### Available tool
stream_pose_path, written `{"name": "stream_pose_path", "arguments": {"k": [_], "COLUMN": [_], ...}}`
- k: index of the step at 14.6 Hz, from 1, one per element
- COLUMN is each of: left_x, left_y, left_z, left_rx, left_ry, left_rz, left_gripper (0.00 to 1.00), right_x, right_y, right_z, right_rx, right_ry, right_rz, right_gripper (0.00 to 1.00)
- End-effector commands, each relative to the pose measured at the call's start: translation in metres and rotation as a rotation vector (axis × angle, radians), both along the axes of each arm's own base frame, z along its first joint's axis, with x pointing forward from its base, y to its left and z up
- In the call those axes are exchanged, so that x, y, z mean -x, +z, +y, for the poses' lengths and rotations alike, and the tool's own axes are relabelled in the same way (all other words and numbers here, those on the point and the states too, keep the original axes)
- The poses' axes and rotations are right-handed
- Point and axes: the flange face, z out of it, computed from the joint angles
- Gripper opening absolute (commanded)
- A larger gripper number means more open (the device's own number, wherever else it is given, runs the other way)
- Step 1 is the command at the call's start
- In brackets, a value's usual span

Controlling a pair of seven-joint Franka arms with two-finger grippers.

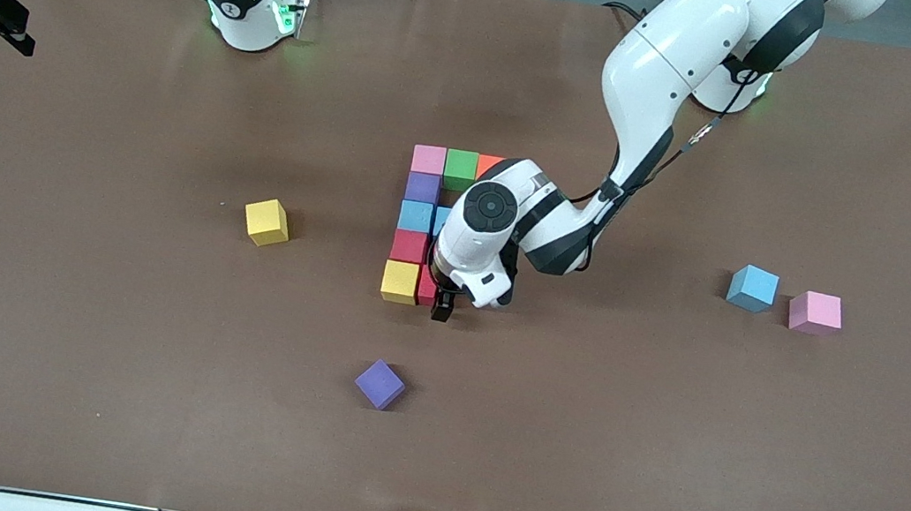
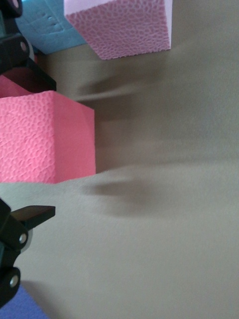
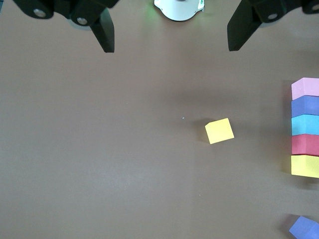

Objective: Arrange 11 blocks into digit 3

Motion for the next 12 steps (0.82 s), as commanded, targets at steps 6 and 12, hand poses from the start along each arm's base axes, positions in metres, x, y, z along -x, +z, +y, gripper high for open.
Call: {"name": "stream_pose_path", "arguments": {"k": [6, 12], "left_x": [-0.007, -0.041], "left_y": [0.134, 0.199], "left_z": [0.023, 0.116], "left_rx": [-0.048, -0.225], "left_ry": [-0.165, -0.434], "left_rz": [-0.045, -0.012], "left_gripper": [1.0, 1.0], "right_x": [0.006, 0.006], "right_y": [-0.001, -0.001], "right_z": [0.001, 0.001], "right_rx": [0.012, 0.014], "right_ry": [-0.001, -0.001], "right_rz": [0.01, 0.008], "right_gripper": [1.0, 1.0]}}
